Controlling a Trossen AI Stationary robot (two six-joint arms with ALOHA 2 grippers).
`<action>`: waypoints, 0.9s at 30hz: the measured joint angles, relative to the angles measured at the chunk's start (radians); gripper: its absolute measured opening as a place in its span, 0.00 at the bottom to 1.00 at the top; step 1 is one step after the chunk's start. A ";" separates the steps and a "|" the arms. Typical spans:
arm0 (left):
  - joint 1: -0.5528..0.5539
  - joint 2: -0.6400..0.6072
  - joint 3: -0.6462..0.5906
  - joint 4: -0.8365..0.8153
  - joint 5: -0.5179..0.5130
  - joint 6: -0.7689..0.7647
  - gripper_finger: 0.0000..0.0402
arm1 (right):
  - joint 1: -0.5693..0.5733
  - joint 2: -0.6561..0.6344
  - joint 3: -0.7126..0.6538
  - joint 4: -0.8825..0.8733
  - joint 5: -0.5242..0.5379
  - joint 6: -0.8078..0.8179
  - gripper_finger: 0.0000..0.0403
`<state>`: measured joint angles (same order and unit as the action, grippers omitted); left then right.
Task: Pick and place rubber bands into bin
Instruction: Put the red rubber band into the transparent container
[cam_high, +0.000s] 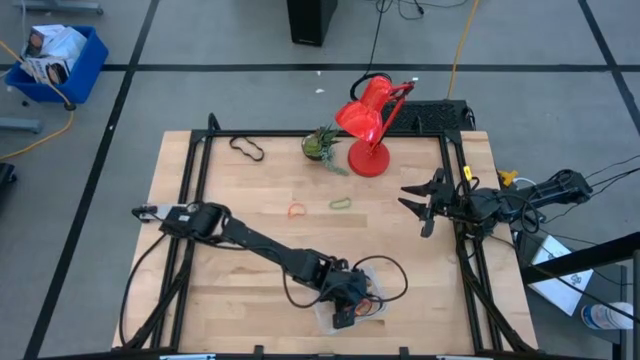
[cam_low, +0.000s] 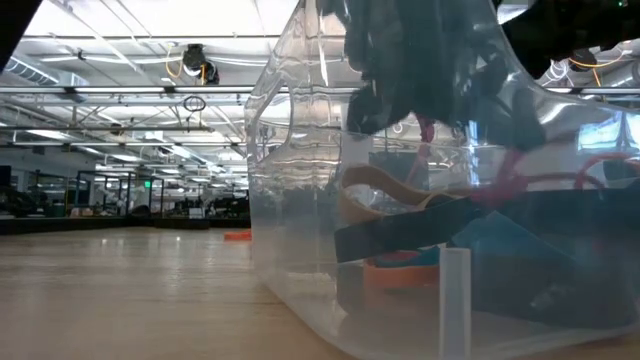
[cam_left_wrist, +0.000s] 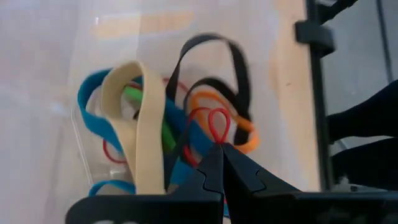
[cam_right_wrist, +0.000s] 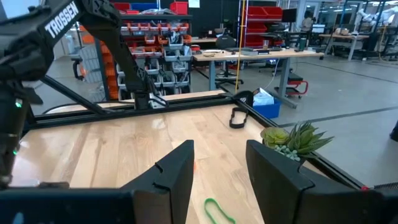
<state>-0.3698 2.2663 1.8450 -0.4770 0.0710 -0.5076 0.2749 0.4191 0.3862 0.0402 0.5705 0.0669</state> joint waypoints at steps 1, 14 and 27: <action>0.001 0.009 0.000 0.000 0.001 -0.003 0.00 | 0.000 0.000 0.000 0.000 0.000 0.000 0.36; 0.019 0.022 -0.003 0.008 0.003 -0.054 0.01 | 0.000 0.000 0.000 -0.007 0.000 -0.003 0.36; 0.024 0.022 -0.003 0.007 -0.001 -0.071 0.14 | 0.000 0.000 0.000 -0.007 0.000 -0.003 0.36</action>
<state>-0.3454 2.2882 1.8420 -0.4699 0.0701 -0.5789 0.2749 0.4188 0.3862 0.0334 0.5709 0.0635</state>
